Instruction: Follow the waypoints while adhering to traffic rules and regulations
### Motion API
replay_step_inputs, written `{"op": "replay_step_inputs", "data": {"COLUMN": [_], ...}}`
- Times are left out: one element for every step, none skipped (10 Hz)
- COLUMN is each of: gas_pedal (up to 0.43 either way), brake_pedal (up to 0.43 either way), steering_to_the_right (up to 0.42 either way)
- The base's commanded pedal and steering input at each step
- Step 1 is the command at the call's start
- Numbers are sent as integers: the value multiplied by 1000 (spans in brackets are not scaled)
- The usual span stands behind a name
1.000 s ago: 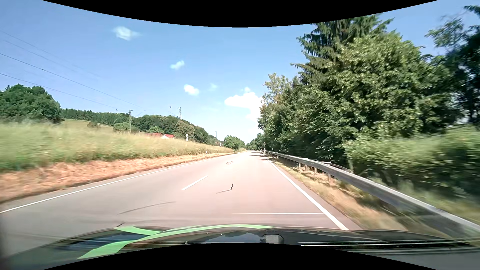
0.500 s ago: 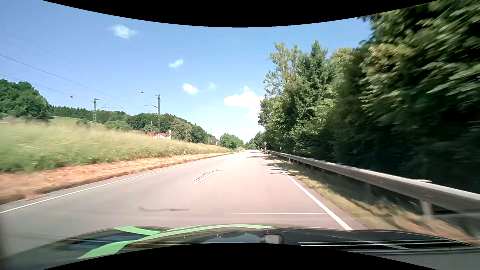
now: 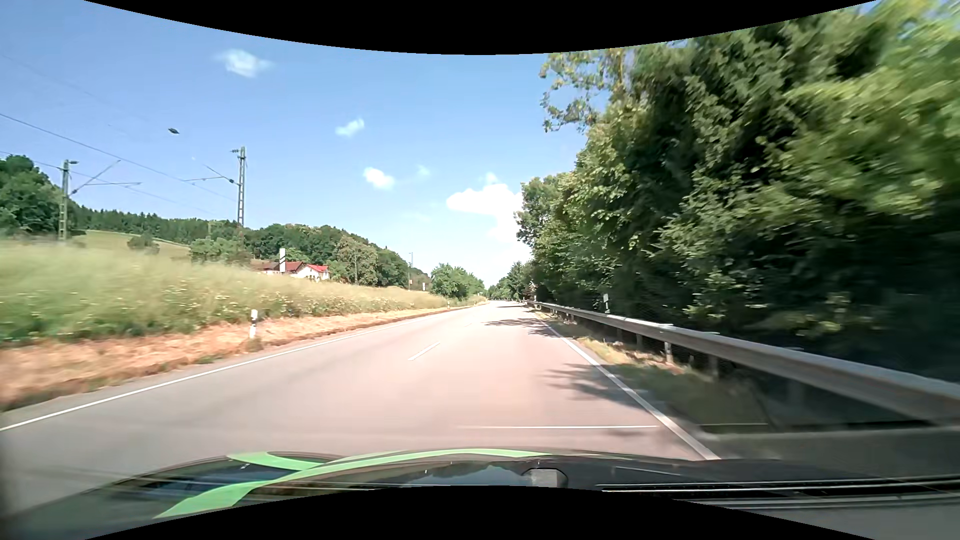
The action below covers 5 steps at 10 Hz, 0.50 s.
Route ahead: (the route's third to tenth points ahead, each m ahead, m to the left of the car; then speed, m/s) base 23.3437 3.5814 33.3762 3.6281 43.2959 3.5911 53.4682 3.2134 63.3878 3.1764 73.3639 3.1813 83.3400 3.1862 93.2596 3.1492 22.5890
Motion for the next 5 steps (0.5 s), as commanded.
{"op": "replay_step_inputs", "data": {"gas_pedal": [378,378,370,358,358], "brake_pedal": [0,0,0,0,0], "steering_to_the_right": [-1,-1,-1,-1,-1]}}
